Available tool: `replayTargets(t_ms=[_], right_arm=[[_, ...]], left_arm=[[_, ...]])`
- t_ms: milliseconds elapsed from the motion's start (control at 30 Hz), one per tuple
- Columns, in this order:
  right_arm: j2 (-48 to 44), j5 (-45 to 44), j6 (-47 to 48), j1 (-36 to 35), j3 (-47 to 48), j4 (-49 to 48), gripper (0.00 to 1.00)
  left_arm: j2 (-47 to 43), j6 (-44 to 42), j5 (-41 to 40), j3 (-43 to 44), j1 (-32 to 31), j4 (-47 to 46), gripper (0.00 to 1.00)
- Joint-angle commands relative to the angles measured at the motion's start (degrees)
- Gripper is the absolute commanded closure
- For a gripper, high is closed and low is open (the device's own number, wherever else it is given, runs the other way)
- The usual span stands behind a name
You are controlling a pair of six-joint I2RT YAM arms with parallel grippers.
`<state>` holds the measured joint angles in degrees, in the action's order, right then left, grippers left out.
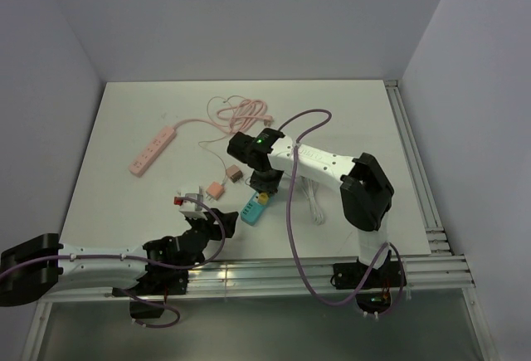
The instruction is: Insert the plug
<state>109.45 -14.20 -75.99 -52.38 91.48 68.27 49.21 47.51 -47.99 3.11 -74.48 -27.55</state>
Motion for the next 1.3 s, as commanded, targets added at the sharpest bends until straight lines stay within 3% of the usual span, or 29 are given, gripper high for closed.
replayTargets(t_ms=[0,333,533,1033,1267], right_arm=[[1.20,-2.86,-0.48,-0.35,-0.16,3.89,1.00],[5.42,-1.80,0.05,-0.88,-0.34,2.48,1.00],[6.65,-3.03,-1.09,-1.49,-5.87,-0.67,1.00],[20.88,-4.00,-3.03,-3.78,-4.21,-6.65,1.00],[22.91,0.57,-4.78,-4.92,-10.44,-15.61,1.00]], left_arm=[[-0.69,-0.22,-0.71,-0.30,0.12,-0.75,0.29],[-4.91,-0.40,-1.32,-0.92,0.12,1.45,0.29],[-3.78,0.04,-0.79,-0.74,0.12,0.57,0.29],[-7.72,1.98,0.17,-0.92,0.12,4.52,0.30],[-9.13,1.36,-0.09,-0.74,0.12,5.93,0.30]])
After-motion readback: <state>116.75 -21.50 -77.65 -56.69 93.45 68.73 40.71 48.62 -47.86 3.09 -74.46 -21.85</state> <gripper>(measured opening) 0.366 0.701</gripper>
